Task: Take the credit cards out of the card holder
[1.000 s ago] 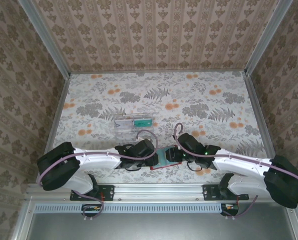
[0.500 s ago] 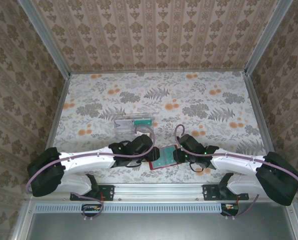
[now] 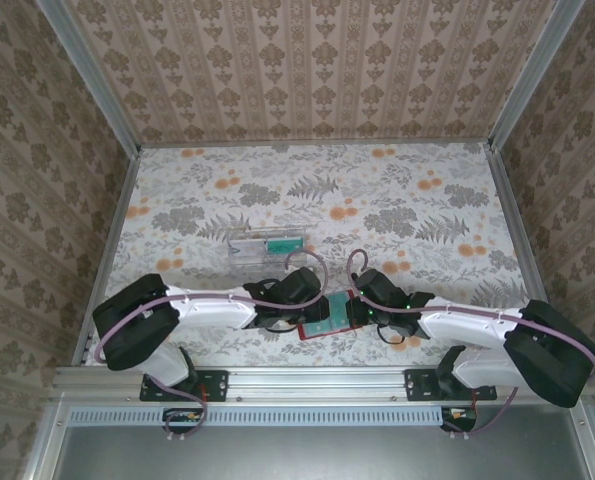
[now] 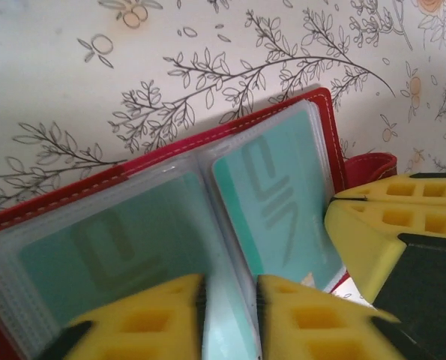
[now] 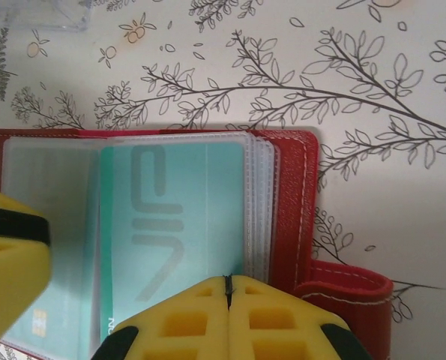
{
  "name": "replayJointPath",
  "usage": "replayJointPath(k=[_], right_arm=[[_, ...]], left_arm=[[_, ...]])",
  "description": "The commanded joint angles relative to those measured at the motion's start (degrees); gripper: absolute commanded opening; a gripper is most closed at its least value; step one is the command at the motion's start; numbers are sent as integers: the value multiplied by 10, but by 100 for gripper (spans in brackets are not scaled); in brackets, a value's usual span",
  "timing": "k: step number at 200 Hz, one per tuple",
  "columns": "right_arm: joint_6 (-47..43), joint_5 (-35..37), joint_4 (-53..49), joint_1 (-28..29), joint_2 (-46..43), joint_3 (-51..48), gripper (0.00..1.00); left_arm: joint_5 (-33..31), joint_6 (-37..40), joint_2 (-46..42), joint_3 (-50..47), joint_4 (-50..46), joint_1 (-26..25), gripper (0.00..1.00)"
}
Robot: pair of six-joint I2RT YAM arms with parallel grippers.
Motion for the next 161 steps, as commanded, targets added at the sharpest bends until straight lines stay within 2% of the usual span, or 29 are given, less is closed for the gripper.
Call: replayJointPath(k=[1,16,55,135,161], right_arm=[[1,-14,-6,-1,10,-14,0],[1,-14,-7,-1,6,-14,0],[4,-16,-5,-1,8,-16,0],[10,-17,-6,1,2,-19,0],[15,-17,-6,3,-3,-20,0]], left_arm=[[19,-9,3,18,24,7,18],[22,-10,9,19,25,9,21],[38,-9,32,33,26,8,21],[18,-32,33,56,-77,-3,23],[32,-40,47,53,-60,-2,23]])
